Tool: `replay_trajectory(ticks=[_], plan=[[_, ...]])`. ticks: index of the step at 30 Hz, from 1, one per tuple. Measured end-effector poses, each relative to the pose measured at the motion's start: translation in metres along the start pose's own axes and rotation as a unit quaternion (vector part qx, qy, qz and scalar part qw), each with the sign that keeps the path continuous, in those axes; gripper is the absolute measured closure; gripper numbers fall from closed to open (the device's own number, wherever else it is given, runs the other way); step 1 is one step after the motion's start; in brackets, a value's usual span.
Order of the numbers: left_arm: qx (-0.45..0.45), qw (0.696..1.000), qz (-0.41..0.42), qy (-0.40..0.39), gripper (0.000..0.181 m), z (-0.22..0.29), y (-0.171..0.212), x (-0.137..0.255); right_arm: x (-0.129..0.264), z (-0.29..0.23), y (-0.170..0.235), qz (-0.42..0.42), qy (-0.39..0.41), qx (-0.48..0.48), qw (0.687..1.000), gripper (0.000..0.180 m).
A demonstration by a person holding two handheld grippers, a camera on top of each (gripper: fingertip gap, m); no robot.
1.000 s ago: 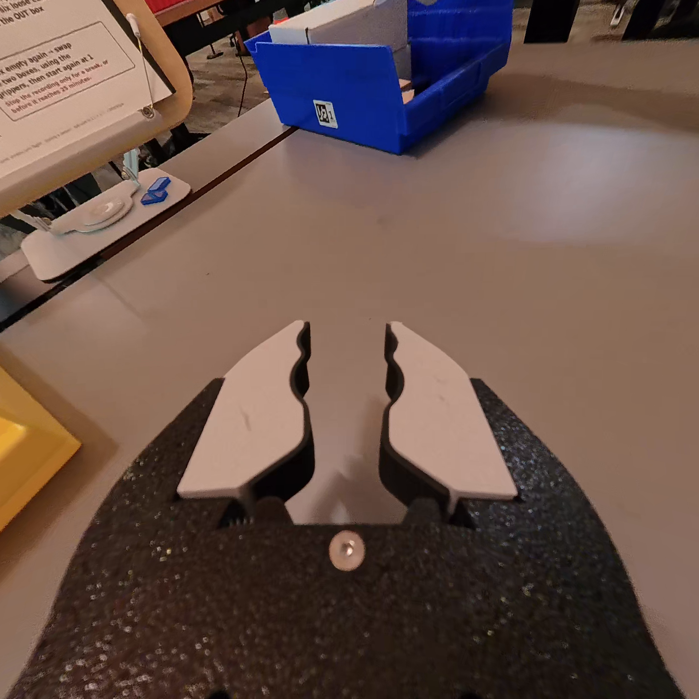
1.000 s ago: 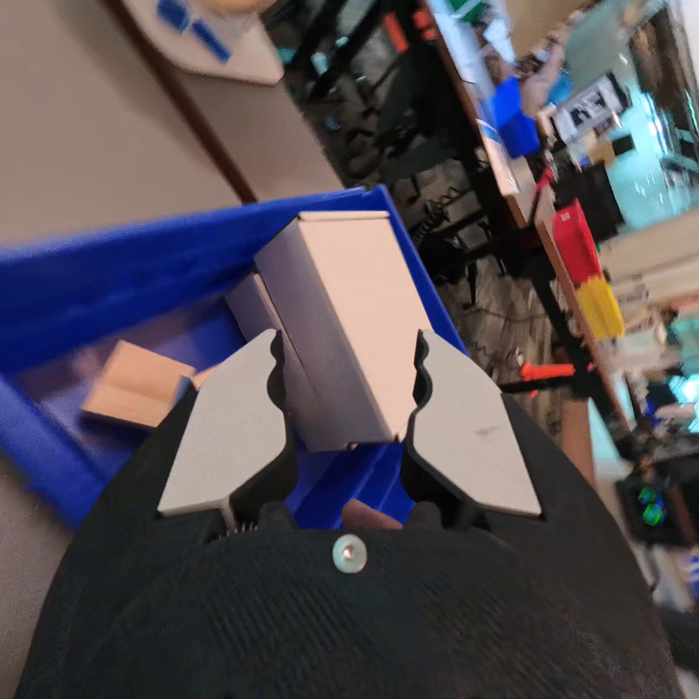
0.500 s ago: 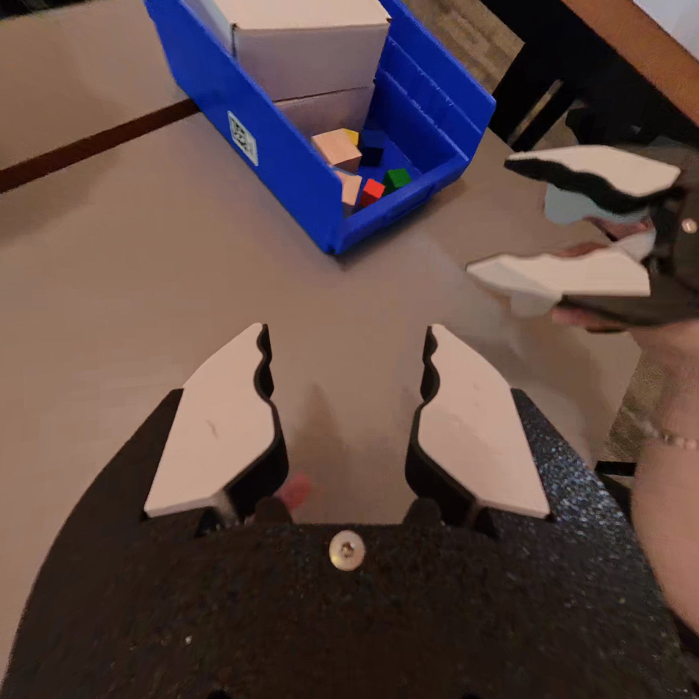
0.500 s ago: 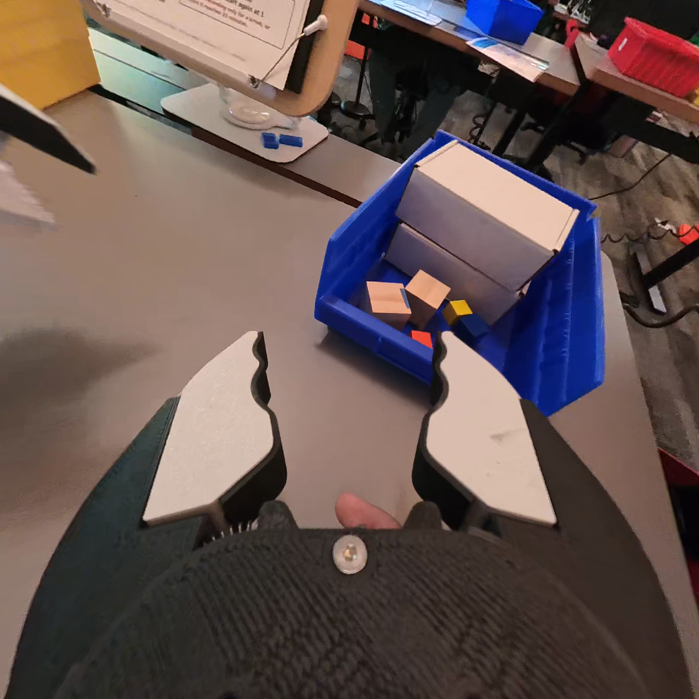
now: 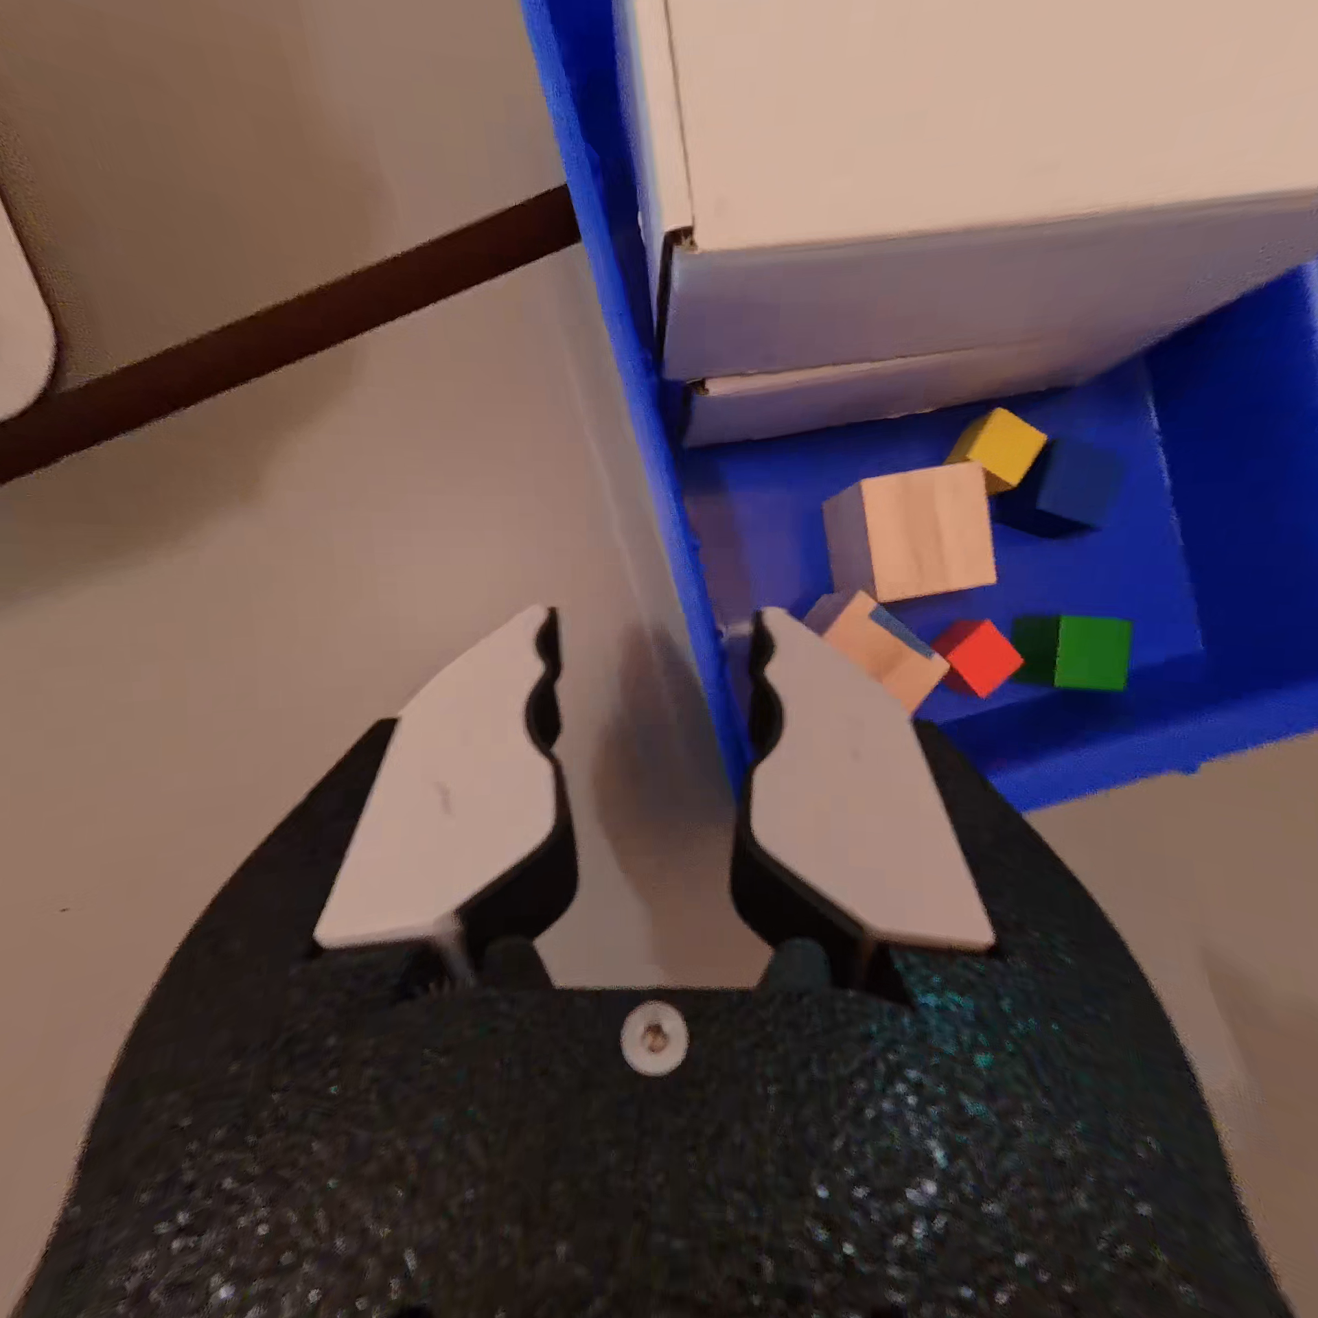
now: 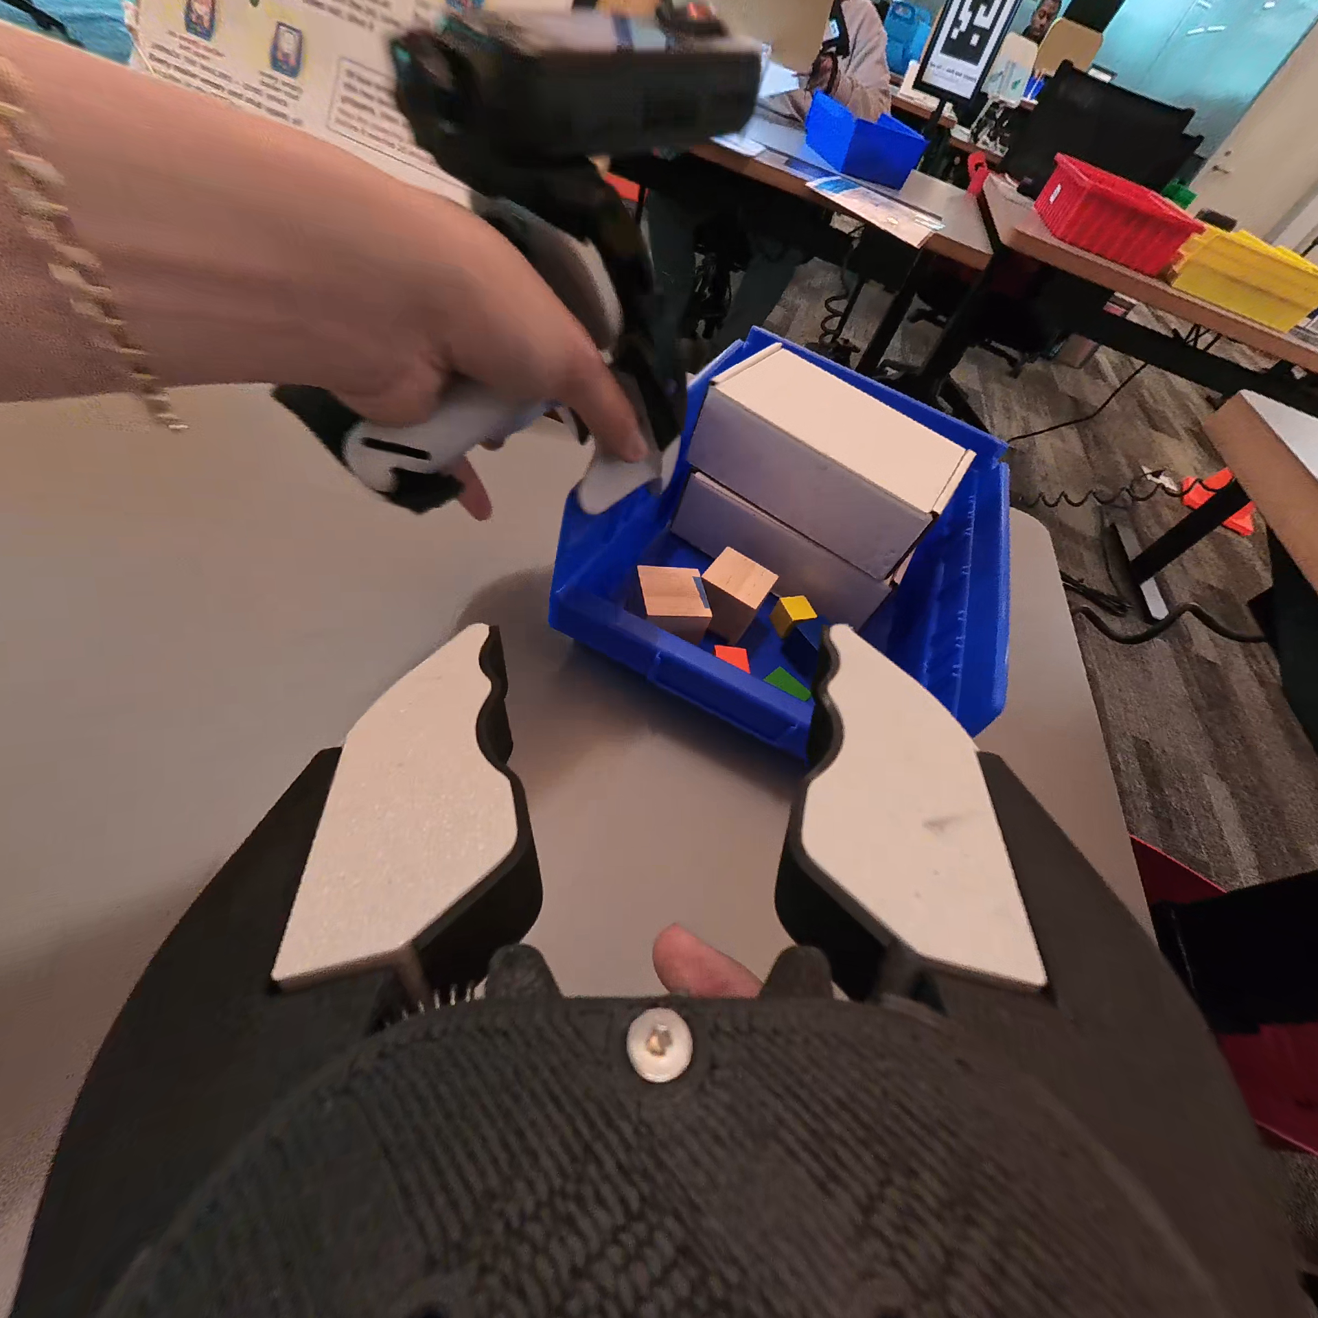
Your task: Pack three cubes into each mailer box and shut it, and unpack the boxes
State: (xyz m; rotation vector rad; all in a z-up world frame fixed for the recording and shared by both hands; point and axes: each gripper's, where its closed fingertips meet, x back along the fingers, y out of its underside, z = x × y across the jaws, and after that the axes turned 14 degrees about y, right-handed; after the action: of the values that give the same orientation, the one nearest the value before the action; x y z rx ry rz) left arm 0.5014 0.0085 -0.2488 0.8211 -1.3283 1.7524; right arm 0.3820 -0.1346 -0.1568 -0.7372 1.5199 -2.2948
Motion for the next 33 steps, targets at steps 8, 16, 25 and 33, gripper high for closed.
replay_trajectory(ticks=[8,16,25,33], plan=[[-0.07,0.997,-0.031,-0.019,0.166,-0.01,-0.012,-0.042,-0.006,-0.006,0.018,-0.025,-0.021,0.021,0.999,0.1],[-0.002,0.996,-0.019,0.09,0.175,-0.023,-0.002,-0.029,0.0,0.019,0.012,-0.009,0.002,0.003,1.0,0.101],[-0.032,0.97,0.027,0.238,0.175,-0.064,0.028,0.127,0.04,0.06,-0.022,0.062,0.051,-0.06,0.995,0.105],[-0.039,0.986,0.09,0.134,0.173,-0.234,0.122,0.336,0.016,-0.023,-0.019,0.017,-0.064,-0.051,0.997,0.095]])
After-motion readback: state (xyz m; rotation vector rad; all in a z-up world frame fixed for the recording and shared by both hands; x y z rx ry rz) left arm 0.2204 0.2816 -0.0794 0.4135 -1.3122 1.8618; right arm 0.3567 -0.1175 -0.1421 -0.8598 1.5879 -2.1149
